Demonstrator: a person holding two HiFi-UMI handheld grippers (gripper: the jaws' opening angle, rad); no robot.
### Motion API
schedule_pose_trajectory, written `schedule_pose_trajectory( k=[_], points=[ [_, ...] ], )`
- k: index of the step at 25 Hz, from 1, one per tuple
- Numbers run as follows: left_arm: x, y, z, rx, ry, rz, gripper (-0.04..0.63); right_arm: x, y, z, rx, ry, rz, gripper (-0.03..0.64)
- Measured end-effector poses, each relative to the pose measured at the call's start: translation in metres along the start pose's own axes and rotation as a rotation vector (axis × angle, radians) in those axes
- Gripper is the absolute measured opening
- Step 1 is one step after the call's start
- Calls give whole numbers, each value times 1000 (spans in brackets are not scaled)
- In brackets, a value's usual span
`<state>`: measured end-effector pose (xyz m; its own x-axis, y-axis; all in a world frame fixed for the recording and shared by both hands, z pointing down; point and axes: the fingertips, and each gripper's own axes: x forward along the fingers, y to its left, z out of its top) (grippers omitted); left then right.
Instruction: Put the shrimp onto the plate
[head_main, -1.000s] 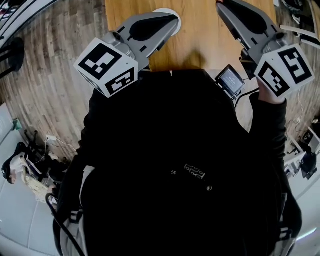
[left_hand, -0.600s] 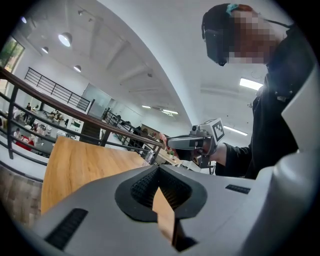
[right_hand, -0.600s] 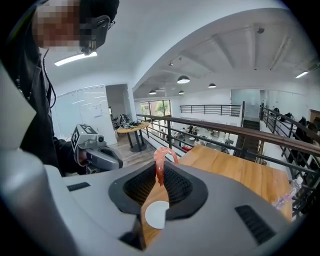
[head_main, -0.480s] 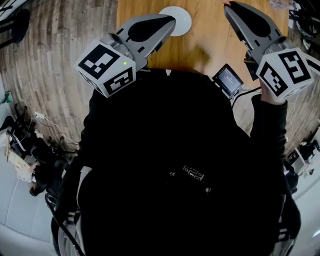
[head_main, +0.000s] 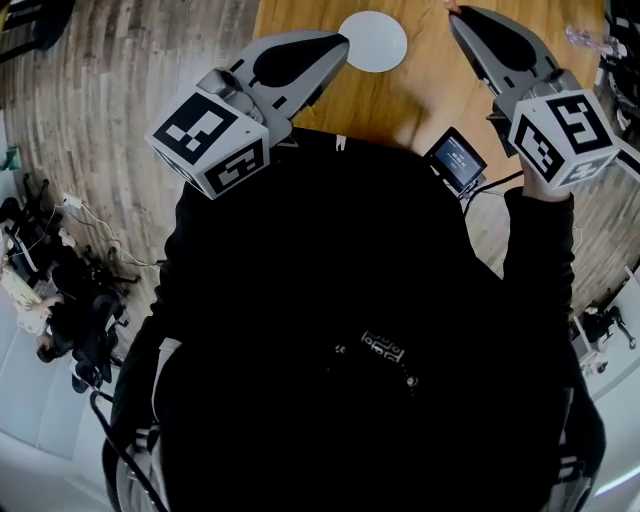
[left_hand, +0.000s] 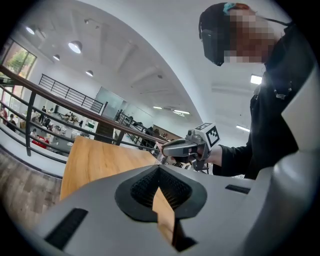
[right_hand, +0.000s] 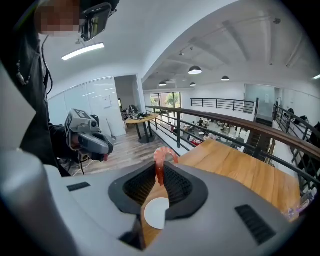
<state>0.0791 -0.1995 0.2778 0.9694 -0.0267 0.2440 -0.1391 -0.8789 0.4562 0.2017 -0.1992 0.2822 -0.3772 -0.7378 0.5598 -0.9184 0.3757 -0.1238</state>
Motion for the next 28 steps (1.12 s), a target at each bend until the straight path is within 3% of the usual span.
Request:
schedule_pose_trajectory(
  k=[19,28],
  points=[
    [-38,5,-24,-100,-8,107,6,47,13,-22,-57,112,91,60],
    [-48,2,-42,-140,-21,169,6,74,7,-56,-86,189,128,60]
  ],
)
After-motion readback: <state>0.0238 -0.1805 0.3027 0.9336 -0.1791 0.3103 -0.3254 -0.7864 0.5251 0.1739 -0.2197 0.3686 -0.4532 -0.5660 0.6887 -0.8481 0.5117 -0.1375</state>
